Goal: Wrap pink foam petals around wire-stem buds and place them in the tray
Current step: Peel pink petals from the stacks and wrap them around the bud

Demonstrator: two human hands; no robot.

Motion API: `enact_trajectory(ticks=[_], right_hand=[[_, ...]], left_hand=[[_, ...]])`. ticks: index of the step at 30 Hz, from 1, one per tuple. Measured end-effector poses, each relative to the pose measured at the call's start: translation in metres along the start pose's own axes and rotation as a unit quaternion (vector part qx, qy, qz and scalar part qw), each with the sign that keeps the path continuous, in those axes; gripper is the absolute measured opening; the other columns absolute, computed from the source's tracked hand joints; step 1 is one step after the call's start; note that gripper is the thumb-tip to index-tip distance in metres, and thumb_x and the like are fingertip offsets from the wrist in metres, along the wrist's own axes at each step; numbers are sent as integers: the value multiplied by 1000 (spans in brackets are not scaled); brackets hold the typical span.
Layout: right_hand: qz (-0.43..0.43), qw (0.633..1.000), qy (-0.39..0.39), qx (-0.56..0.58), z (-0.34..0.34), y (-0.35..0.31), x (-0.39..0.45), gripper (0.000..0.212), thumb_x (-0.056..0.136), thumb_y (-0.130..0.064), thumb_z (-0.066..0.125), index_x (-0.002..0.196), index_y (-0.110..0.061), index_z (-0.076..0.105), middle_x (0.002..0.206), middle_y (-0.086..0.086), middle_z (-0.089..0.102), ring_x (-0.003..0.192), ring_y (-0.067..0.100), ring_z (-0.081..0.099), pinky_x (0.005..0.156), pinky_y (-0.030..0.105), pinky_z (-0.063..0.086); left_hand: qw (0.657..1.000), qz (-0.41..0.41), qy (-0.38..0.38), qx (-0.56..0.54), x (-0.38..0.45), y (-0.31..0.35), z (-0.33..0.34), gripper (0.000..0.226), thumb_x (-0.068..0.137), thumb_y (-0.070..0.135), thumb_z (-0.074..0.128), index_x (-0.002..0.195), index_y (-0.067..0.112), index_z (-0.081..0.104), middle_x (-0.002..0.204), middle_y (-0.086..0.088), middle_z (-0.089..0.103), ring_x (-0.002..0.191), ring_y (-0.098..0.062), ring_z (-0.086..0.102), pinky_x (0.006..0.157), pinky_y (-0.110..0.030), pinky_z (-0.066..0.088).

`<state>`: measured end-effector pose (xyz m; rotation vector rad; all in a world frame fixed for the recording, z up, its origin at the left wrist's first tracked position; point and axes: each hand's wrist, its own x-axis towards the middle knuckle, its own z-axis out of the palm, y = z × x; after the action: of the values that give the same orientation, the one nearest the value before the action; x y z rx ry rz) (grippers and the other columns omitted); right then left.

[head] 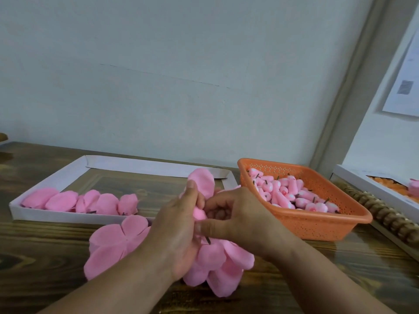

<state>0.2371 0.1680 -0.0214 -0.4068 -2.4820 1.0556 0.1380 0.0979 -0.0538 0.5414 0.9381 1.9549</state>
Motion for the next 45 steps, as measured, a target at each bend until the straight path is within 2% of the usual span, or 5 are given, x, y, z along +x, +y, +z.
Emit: enact_trajectory(ticks=[4,18,29,38,45], right_hand=[[32,998,14,50,4,3,1,12,75,-8,75,75,3,70,74,23,64,61,15,52,59,27,43],[37,982,-5,186,9,18,-6,10,80,-6,72,88,-9,74,84,9,74,76,18,69,69,24,54],[39,977,41,205,30,17,-8,3,79,-1,71,79,-4,72,67,4,68,62,9,60,60,20,48],[10,984,73,162,34,3,-11,29,79,1,70,57,-16,65,43,-8,53,40,-1,45,45,9,35],[-31,993,98,64,34,-2,-12,12,85,-9,64,76,-8,72,52,-11,57,44,2,51,46,11,37]], left_hand=[[997,26,43,57,1,-3,0,61,98,39,44,41,18,51,70,-12,70,65,-19,70,50,-27,54],[978,79,8,190,-1,-19,-16,52,94,55,37,56,24,53,66,-6,65,75,-20,68,70,-40,55],[964,121,7,235,0,-20,-26,49,91,55,37,53,27,50,55,4,54,56,-6,56,49,-20,44],[983,99,-70,136,-2,-24,-27,74,62,90,36,77,24,64,86,-8,74,82,-21,72,64,-31,55],[987,73,-83,121,-5,-27,-22,70,61,92,41,82,31,68,109,-8,72,107,-18,66,91,-38,46]])
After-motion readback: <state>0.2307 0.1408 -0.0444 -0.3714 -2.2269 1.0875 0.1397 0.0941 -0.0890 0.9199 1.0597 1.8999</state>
